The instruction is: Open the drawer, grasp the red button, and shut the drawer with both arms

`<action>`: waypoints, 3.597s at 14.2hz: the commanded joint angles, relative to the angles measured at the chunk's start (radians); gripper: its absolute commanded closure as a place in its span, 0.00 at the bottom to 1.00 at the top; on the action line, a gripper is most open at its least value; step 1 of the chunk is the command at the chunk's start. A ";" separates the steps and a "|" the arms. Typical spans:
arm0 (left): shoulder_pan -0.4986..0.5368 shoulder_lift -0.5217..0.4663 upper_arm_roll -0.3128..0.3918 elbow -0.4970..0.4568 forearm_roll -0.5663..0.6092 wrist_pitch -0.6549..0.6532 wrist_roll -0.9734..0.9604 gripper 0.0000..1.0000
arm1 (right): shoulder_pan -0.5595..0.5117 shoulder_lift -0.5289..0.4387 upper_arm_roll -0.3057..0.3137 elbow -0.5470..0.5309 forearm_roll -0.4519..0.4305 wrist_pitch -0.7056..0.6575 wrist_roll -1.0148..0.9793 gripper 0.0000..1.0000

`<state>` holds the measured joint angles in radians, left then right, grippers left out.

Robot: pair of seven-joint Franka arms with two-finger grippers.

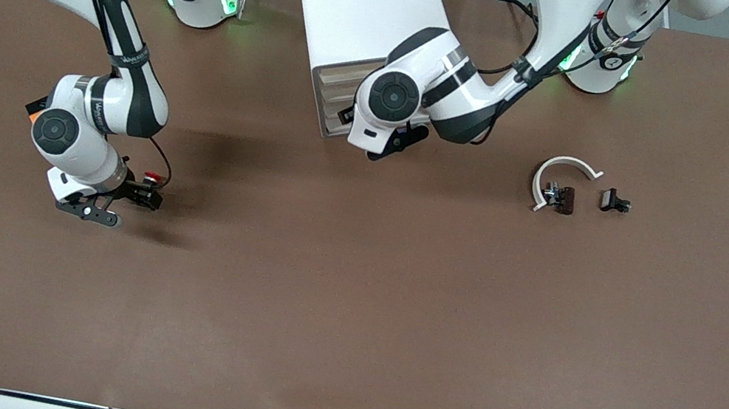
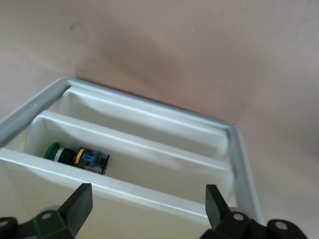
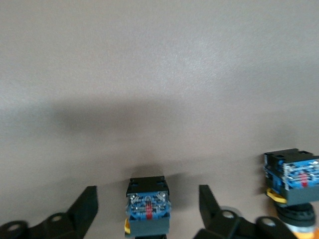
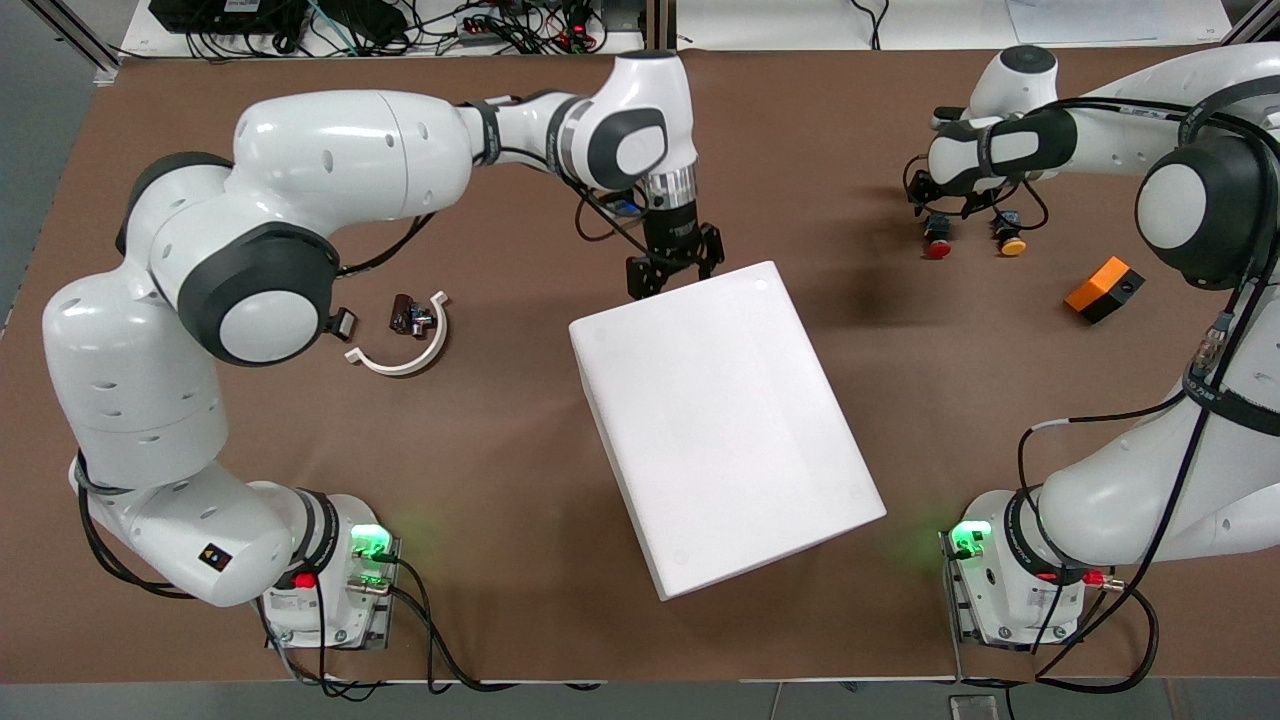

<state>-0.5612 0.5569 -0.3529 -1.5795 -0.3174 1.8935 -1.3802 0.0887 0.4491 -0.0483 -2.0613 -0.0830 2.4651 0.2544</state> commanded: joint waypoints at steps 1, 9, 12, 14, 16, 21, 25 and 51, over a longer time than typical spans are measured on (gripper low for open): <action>0.056 0.027 -0.005 0.071 -0.008 -0.030 0.016 0.00 | -0.021 -0.049 0.013 0.120 -0.021 -0.212 -0.059 0.00; 0.229 0.006 0.008 0.082 0.170 -0.030 0.160 0.00 | -0.113 -0.165 0.018 0.380 -0.008 -0.661 -0.235 0.00; 0.296 -0.028 0.012 0.078 0.187 -0.054 0.249 0.00 | -0.112 -0.185 0.019 0.498 0.014 -0.805 -0.233 0.00; 0.346 -0.055 0.012 0.075 0.251 -0.135 0.355 0.00 | -0.110 -0.187 0.021 0.573 0.023 -0.883 -0.228 0.00; 0.415 -0.092 0.012 0.070 0.279 -0.203 0.497 0.00 | -0.104 -0.181 0.022 0.647 0.022 -0.929 -0.230 0.00; 0.653 -0.259 0.003 -0.002 0.279 -0.298 0.912 0.00 | -0.107 -0.184 0.019 0.757 0.012 -1.011 -0.227 0.00; 0.712 -0.374 0.018 -0.109 0.279 -0.292 1.088 0.00 | -0.109 -0.184 0.022 0.760 0.017 -1.072 -0.225 0.00; 0.463 -0.706 0.390 -0.174 0.325 -0.312 1.304 0.00 | -0.129 -0.447 0.022 0.653 0.094 -1.117 -0.239 0.00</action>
<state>-0.0913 -0.1682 0.0410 -1.8070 -0.0067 1.6239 -0.0786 -0.0441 0.0675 -0.0256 -1.3264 0.0157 1.3206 0.0066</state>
